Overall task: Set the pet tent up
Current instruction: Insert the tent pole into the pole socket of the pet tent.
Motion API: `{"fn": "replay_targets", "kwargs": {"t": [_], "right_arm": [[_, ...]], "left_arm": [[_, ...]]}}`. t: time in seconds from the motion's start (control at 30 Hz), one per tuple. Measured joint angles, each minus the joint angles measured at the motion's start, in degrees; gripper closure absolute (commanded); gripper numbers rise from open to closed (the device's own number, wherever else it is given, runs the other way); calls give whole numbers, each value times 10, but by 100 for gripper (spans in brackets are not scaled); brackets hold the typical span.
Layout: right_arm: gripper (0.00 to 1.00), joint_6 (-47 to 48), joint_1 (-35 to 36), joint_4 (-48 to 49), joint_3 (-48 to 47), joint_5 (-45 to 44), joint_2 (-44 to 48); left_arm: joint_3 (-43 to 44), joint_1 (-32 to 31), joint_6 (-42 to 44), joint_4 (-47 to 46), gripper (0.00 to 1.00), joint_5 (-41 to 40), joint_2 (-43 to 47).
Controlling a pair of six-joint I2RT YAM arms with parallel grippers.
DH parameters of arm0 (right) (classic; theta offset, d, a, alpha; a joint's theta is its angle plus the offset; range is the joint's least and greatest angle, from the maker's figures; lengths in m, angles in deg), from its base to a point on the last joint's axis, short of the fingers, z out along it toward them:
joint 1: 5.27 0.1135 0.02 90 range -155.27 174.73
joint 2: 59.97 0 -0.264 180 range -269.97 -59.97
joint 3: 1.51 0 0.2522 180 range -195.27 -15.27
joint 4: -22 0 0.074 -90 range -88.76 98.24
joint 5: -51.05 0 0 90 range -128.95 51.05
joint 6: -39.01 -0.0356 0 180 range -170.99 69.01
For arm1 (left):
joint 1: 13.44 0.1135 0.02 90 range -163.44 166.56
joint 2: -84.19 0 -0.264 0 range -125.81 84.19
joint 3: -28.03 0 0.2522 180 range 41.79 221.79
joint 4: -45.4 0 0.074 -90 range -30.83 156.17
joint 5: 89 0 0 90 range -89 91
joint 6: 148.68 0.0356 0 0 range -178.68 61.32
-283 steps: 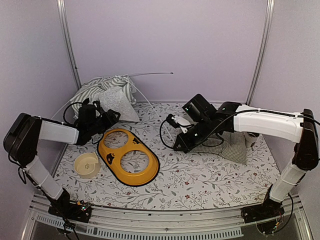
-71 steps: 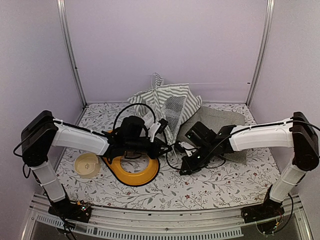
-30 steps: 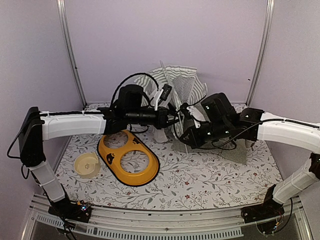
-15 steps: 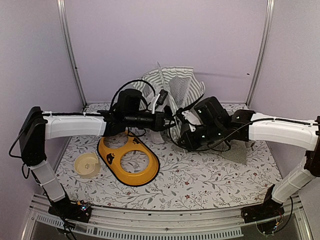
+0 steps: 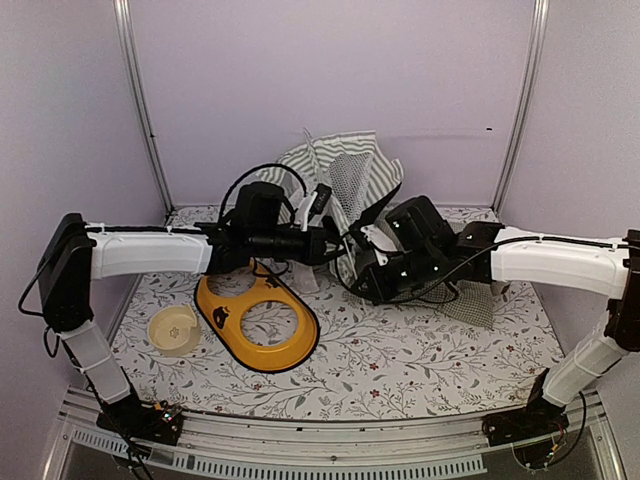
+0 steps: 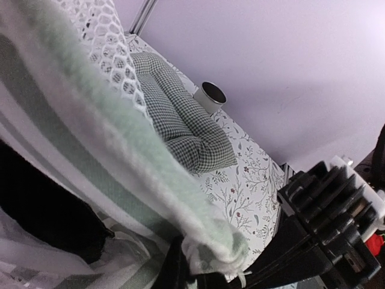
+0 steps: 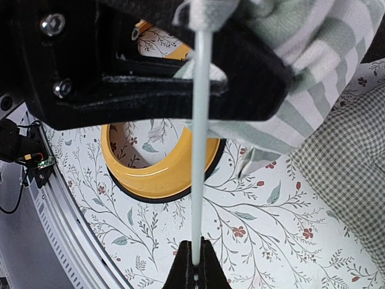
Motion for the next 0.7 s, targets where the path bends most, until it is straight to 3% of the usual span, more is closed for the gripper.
{"fn": "replay_targets", "kwargs": {"t": [0.4,0.7], "right_arm": [[100,-37,3,49,84,44,-29],[100,-98,2,104,170,41,-28]], "left_arm": [[-33,-11,32,33,100,-53,-24],[36,-36,95,120,99,-91,-88]]}}
